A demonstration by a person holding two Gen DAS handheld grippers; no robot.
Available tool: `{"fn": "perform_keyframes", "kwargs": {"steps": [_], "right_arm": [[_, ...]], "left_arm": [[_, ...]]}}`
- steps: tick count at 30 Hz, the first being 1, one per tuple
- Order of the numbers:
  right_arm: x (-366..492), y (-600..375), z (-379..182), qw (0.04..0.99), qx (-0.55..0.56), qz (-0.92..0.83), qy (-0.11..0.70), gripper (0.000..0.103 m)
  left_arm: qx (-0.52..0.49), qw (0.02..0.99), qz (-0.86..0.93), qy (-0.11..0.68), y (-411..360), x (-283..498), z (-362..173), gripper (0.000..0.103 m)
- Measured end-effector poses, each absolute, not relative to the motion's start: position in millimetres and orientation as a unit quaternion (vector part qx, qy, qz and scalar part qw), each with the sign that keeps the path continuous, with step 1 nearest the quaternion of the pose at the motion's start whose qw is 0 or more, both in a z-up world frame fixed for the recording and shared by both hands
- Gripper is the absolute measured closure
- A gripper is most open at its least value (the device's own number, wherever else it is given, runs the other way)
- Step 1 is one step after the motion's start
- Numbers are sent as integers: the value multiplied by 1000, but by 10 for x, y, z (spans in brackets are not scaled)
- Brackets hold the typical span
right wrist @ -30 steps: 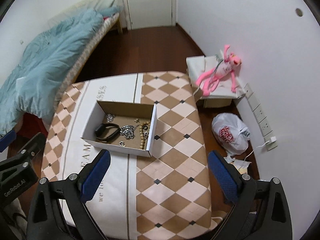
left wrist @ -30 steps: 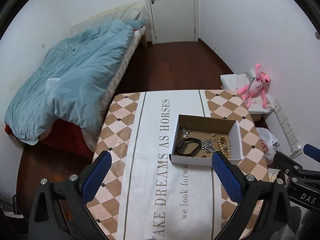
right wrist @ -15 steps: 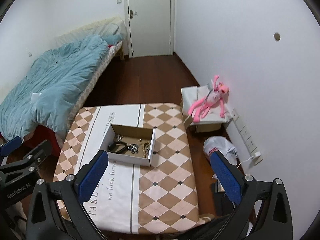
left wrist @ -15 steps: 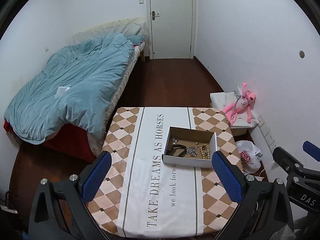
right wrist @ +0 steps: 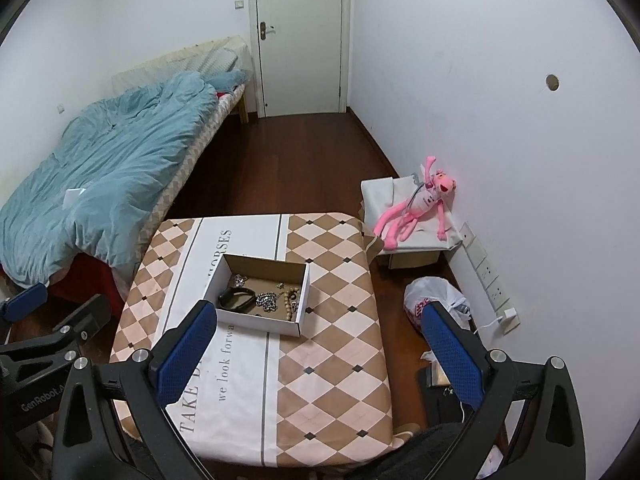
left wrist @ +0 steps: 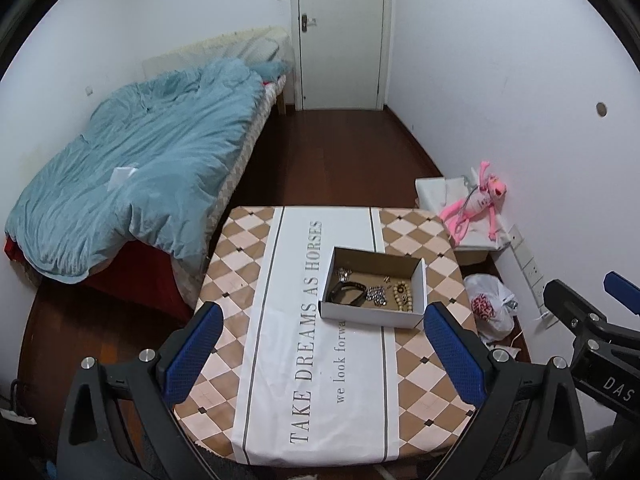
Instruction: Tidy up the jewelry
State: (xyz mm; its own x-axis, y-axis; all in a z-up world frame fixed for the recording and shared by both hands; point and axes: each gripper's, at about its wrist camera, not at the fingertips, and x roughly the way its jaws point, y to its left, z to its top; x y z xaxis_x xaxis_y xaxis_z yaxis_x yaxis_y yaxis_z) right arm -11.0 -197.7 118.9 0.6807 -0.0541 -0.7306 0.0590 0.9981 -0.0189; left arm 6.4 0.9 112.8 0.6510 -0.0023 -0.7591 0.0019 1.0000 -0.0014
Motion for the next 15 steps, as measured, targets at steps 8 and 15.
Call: {"fn": "perform_keyframes", "kwargs": {"steps": [8, 15], "right_arm": [[343, -2020, 969, 900, 5, -35, 435, 0], [756, -2014, 793, 885, -3, -37, 463, 0]], "left_arm": [[12, 887, -2, 461, -49, 511, 953, 0], [23, 876, -1, 482, -62, 843, 836, 0]]}}
